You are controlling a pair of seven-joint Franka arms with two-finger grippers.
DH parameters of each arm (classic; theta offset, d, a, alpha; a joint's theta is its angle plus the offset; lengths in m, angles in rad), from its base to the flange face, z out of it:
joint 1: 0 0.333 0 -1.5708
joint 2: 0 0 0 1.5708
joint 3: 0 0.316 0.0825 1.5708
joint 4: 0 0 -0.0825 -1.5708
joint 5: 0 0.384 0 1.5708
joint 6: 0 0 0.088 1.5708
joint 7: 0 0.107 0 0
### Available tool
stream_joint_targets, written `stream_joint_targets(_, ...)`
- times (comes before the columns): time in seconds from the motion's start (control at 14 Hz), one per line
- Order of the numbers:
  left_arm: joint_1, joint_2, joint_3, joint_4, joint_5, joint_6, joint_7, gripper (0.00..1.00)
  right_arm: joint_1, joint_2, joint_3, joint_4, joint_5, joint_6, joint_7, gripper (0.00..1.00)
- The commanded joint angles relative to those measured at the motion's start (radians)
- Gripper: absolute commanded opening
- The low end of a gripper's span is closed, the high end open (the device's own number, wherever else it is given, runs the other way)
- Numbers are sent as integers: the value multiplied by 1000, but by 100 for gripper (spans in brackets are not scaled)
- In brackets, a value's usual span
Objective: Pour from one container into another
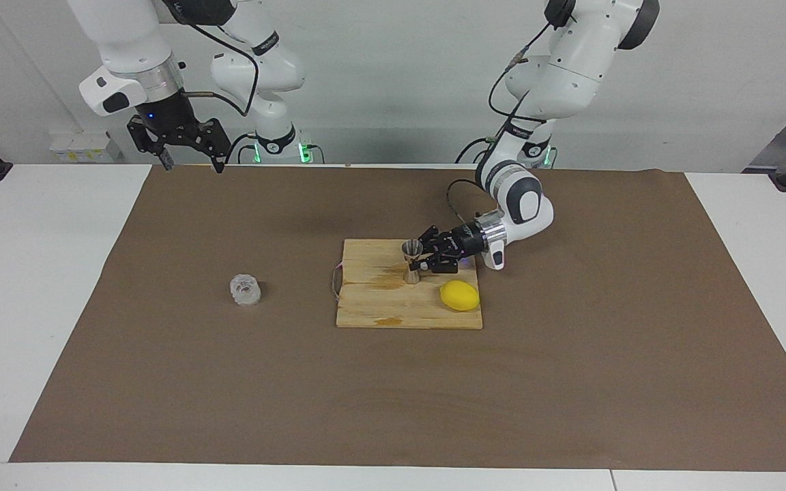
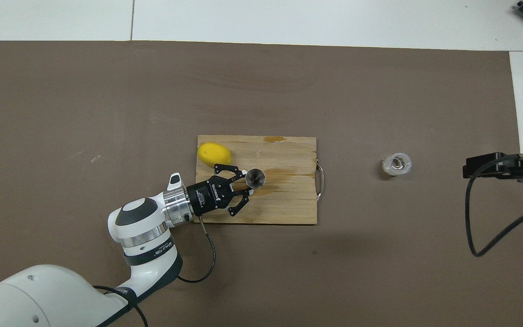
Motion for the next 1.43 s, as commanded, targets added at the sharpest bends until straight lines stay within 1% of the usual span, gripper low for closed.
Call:
stream_joint_targets(0.0,-12,-6,3,-7,-31,0,19,34,-15,-29,7,-37,17,28,4,100)
stream_joint_targets(0.22,-11,-6,6,-7,-31,-5,20,38,-13,-29,8,-37,17,28,4,100)
stream_joint_targets(0.29,-9,-6,6,-7,-31,-5,19,41,-15,-29,8,-37,17,25,1,100)
stream_joint_targets(0.43,-9,-6,6,-7,-31,-6,20,44,-9,-31,8,-37,17,17,-10,100)
stream_joint_targets(0.5,-9,-6,6,-7,-31,-6,19,49,-7,-31,8,-37,17,18,-17,100)
stream_joint_targets(0.65,-8,-9,8,-7,-29,-6,19,68,-7,-31,8,-38,20,11,-80,100)
stream_joint_targets(0.72,-8,-11,8,-6,-29,-5,19,87,-7,-31,8,-37,21,12,-129,100)
stream_joint_targets(0.79,-8,-12,8,-6,-29,-5,11,100,-7,-31,8,-38,21,11,-172,100)
stream_joint_targets(1.08,0,-26,9,-6,-28,2,-4,100,-9,-41,8,-61,23,15,-358,100)
stream_joint_targets(1.36,8,-61,14,-13,-15,21,-29,100,-12,-77,8,-139,49,29,-482,100)
